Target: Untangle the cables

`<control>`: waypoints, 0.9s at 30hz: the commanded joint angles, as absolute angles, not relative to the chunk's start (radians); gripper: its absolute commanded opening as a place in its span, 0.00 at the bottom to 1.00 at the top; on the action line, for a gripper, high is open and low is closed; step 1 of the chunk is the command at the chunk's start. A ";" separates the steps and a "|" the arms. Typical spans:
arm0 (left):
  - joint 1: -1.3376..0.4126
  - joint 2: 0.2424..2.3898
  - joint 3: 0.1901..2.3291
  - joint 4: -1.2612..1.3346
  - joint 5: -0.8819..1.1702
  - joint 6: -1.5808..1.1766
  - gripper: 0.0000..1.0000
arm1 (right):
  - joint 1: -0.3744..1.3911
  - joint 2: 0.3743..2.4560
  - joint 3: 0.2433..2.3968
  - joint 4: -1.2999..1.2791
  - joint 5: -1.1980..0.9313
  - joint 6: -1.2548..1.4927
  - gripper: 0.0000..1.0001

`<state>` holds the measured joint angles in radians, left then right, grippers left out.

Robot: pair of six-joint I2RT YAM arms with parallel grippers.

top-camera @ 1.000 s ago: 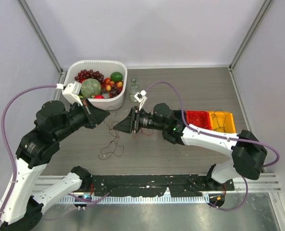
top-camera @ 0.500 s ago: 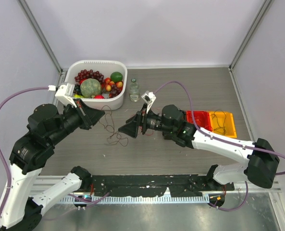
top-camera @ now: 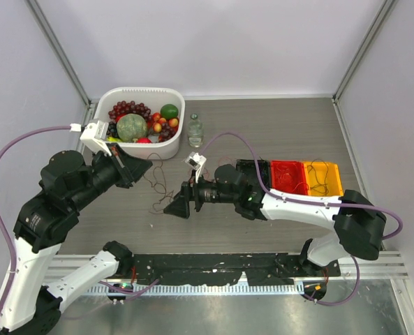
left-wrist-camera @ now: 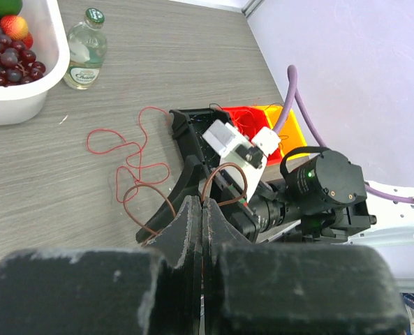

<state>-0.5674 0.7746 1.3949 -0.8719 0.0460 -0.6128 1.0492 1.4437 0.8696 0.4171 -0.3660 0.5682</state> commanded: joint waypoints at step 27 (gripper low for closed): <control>-0.568 0.517 1.551 -0.864 -0.606 -0.448 0.00 | 1.042 1.466 0.873 0.216 0.045 0.522 0.01</control>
<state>-0.5674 0.5232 1.5433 -0.9234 -0.5018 -0.4801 1.0485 1.4921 0.8574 0.2085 0.0292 0.5468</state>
